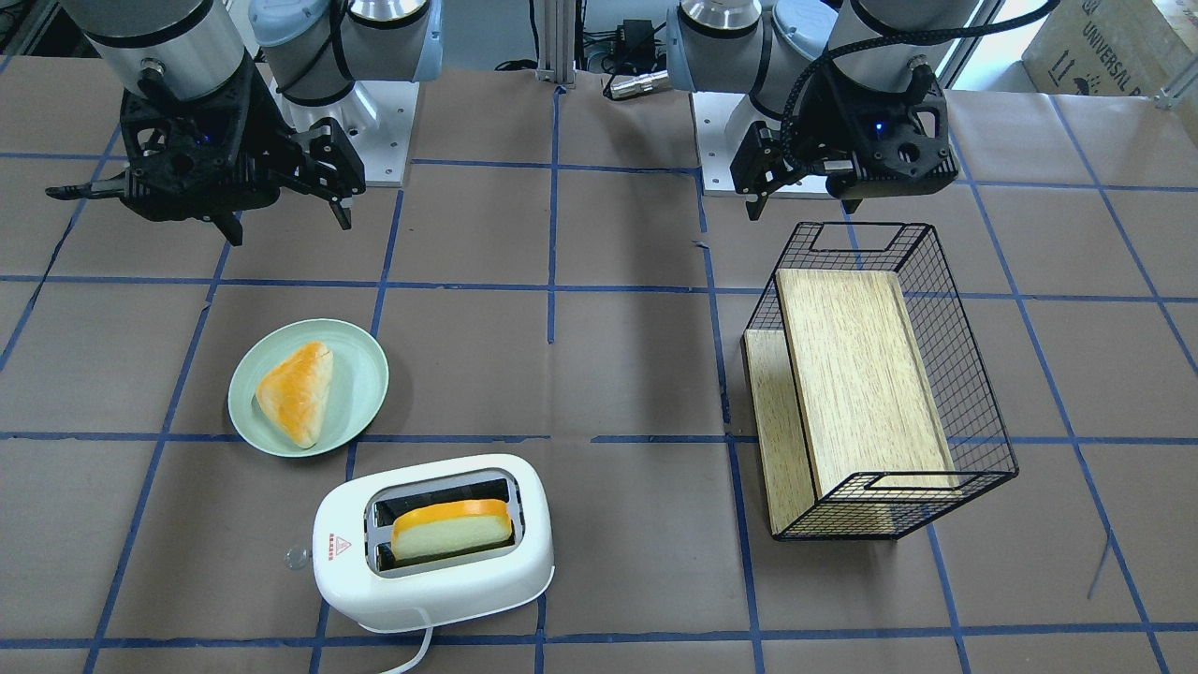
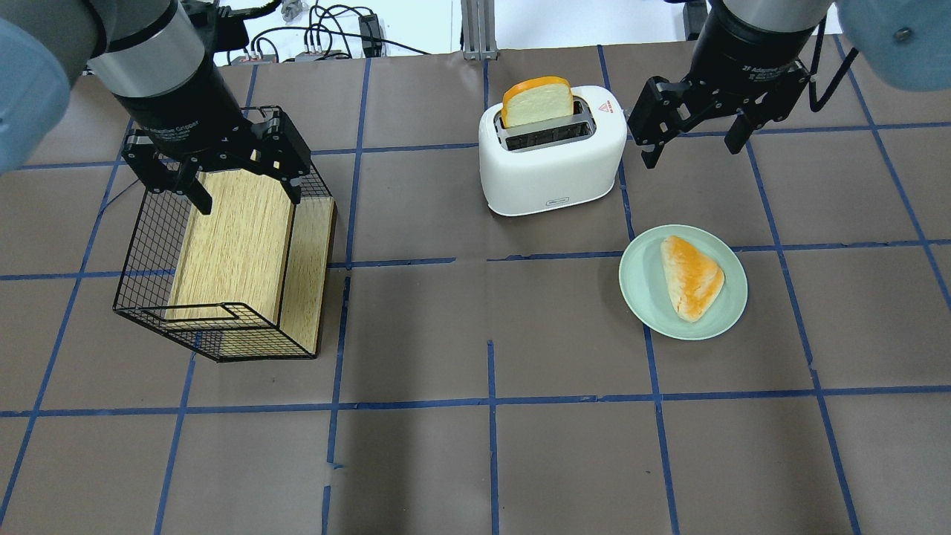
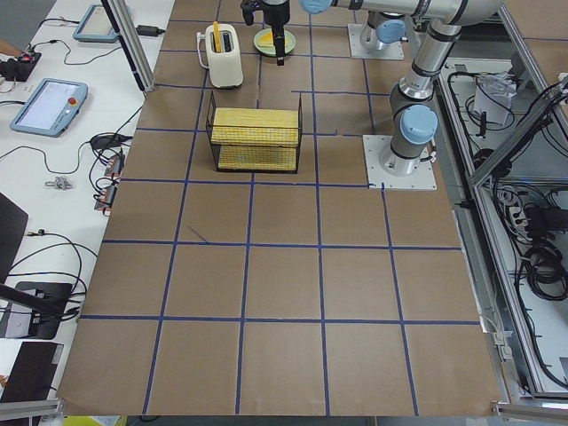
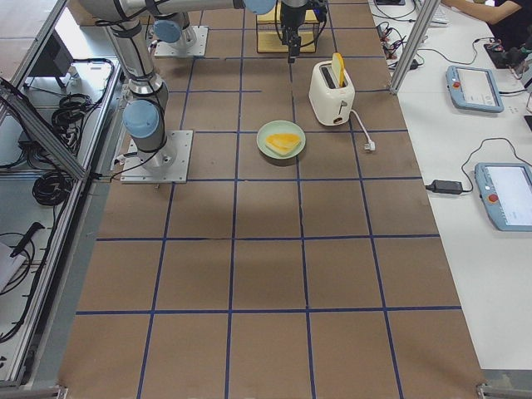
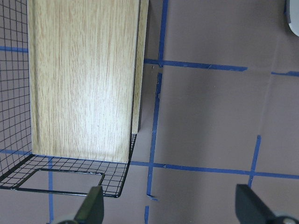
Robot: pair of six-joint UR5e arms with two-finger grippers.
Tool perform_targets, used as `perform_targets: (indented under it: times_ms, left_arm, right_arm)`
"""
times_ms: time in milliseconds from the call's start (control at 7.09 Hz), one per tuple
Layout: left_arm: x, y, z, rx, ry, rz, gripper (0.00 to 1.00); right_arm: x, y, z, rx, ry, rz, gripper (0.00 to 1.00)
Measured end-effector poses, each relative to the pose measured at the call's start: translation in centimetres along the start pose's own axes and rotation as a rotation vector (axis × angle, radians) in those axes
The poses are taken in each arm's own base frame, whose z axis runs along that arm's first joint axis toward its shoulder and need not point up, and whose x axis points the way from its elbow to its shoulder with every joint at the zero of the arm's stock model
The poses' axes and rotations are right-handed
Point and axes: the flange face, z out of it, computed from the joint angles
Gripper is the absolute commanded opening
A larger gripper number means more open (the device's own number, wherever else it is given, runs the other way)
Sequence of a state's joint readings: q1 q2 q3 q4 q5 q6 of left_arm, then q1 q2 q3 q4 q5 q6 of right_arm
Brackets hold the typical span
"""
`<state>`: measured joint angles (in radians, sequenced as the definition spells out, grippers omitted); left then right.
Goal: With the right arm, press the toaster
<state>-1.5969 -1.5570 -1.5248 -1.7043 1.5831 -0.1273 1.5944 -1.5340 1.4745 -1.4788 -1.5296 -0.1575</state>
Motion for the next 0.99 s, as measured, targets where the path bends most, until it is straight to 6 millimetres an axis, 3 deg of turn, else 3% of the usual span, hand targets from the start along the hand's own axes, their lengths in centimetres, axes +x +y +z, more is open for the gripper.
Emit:
perform_targets:
  times_ms: [987]
  left_arm:
    - [0.00,0.00,0.00,0.000,0.000,0.000,1.00]
  right_arm:
    - [0.64,-0.07,-0.22,0.000,0.057,0.001,1.00]
